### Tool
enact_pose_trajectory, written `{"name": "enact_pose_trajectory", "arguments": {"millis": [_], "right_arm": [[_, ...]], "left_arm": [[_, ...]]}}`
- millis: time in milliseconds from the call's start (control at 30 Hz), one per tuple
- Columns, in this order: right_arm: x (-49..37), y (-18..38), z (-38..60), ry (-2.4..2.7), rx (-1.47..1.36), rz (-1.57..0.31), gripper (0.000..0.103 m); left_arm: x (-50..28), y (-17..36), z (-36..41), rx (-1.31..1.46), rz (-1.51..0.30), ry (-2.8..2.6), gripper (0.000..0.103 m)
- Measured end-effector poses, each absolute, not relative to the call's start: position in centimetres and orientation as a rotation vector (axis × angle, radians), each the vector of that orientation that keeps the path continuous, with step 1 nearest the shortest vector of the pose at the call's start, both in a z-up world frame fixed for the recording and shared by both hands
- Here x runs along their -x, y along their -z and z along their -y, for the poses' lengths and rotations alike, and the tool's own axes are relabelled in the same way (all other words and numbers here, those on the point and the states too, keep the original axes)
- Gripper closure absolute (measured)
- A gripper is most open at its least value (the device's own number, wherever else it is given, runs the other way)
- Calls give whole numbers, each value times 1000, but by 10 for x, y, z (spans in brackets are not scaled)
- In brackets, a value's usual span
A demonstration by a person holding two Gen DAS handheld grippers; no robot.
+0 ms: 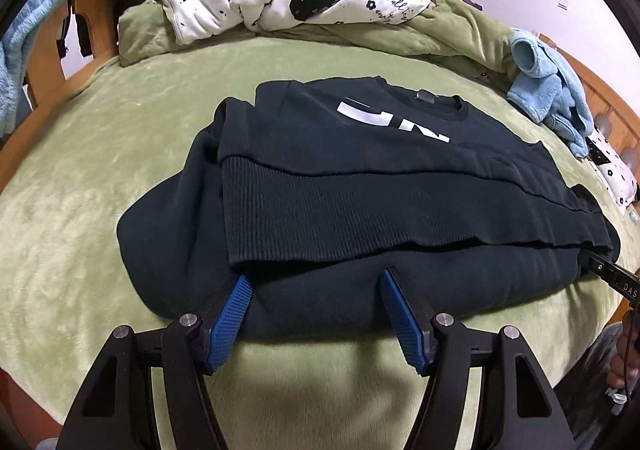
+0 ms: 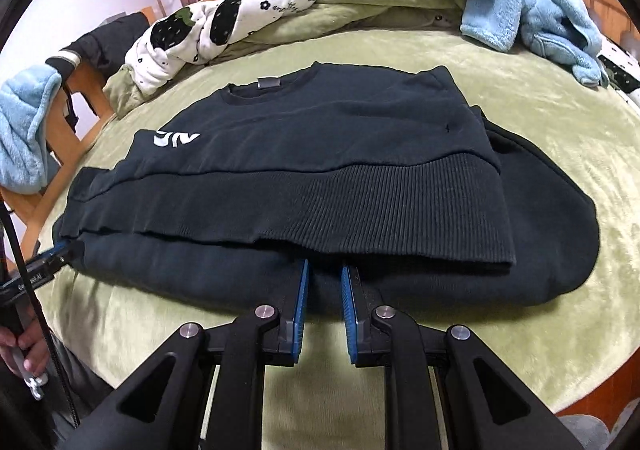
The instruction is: Fold small clothes
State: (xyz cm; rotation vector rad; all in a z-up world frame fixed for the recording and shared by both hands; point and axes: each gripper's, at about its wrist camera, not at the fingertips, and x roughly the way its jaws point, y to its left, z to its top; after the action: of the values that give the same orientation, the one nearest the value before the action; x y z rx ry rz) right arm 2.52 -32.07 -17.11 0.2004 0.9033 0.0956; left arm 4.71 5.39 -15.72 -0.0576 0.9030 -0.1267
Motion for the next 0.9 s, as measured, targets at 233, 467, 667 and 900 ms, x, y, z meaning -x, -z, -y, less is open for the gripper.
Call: {"name": "enact_pose_trajectory", "arguments": {"millis": [233, 467, 667, 900], "right_arm": [[-39, 166, 322, -126, -217, -877, 87], [-51, 164, 320, -128, -214, -874, 87], [-59, 161, 323, -138, -229, -855, 87], [-73, 153, 325, -122, -229, -829, 87]], "left_arm": [[-62, 150, -58, 85, -881, 130, 36], [-77, 155, -55, 79, -898, 124, 36], [-81, 154, -55, 84, -892, 125, 36], [-93, 147, -57, 94, -880, 135, 36]]}}
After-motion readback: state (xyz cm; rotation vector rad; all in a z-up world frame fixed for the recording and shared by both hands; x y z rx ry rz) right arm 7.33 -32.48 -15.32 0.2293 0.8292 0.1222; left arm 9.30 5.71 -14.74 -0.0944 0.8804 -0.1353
